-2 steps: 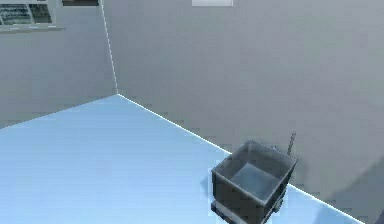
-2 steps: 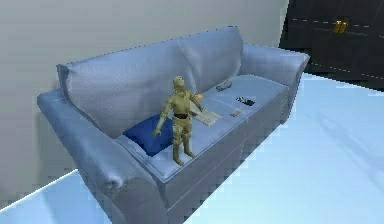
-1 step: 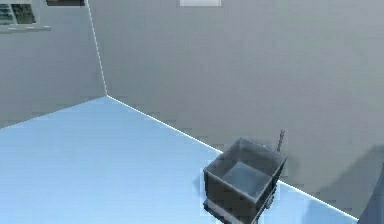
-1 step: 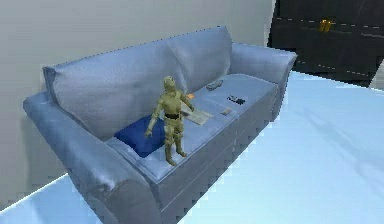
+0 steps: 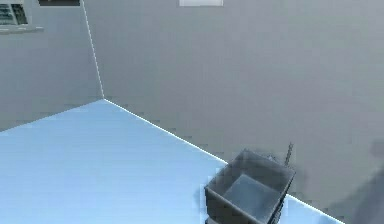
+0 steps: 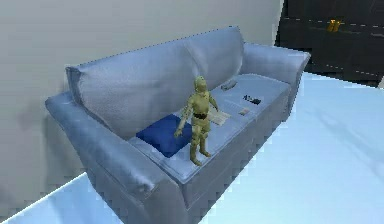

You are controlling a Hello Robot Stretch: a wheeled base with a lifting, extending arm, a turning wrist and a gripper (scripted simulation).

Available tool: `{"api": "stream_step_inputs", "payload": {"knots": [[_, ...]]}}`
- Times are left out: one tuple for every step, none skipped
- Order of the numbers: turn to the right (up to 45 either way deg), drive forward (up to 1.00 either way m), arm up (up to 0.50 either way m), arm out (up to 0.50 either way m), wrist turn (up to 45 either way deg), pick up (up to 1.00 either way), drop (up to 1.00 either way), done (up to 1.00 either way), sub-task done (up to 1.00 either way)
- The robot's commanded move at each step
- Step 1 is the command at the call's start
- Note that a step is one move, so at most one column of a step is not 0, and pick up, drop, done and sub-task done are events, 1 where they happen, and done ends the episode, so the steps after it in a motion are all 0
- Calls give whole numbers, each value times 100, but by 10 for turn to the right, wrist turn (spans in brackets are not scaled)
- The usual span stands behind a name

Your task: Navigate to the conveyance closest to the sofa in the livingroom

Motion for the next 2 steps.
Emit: {"api": "stream_step_inputs", "payload": {"knots": [[210,0,0,0,0,0,0,0,0],[0,0,0,0,0,0,0,100,0]]}}
